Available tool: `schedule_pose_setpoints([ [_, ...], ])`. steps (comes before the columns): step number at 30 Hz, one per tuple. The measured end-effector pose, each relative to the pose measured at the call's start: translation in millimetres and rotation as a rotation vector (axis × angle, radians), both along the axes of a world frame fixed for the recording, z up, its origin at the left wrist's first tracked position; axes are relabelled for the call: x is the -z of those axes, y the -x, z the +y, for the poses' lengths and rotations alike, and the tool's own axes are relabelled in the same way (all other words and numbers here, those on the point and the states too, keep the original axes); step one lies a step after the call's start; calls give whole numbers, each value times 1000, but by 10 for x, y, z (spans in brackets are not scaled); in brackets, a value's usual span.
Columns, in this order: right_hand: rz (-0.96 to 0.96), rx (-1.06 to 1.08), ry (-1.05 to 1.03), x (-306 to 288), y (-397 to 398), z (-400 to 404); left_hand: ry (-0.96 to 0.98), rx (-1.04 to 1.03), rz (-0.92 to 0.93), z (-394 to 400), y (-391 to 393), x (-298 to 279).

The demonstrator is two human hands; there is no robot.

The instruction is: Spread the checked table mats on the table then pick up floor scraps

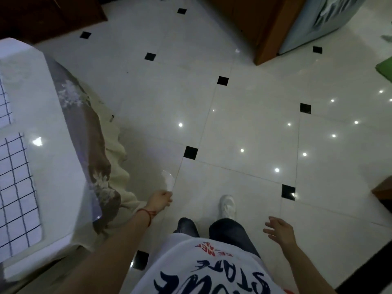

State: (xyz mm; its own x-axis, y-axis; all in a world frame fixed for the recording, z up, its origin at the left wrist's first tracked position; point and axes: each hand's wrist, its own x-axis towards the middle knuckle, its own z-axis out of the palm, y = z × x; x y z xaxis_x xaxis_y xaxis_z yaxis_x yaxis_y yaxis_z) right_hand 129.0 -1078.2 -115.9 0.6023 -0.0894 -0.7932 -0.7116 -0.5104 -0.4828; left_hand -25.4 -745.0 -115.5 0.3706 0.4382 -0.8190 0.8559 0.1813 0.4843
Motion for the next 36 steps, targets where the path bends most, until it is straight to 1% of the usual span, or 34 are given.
schedule_pose_setpoints([
  [5,24,-59,-20,79,-939,243,-21,-125,11,86,-635,59],
  [8,44,-163,4,29,-1583,413,-12,-229,57,68,-872,67],
  [11,47,-278,-1,-52,-2191,741,1,-348,48,43,-1086,80],
  [13,32,-380,1,-88,-2575,1067,-2,-445,31,52,-1232,42],
  [15,31,-437,-14,-137,-2854,1471,-5,-530,34,83,-1320,54],
  [20,6,-595,-87,-162,-3415,2685,41,-698,92,414,-1458,218],
  [24,-6,-658,-106,-57,-3776,3640,76,-811,127,997,-1628,306],
  [27,-6,-708,-56,-29,-4040,4186,107,-870,111,1647,-1896,249],
  [32,11,-749,37,-55,-4477,4843,36,-852,24,2992,-2582,-4],
  [36,68,-693,80,-58,-4816,5268,14,-780,-88,3939,-3211,-314],
])
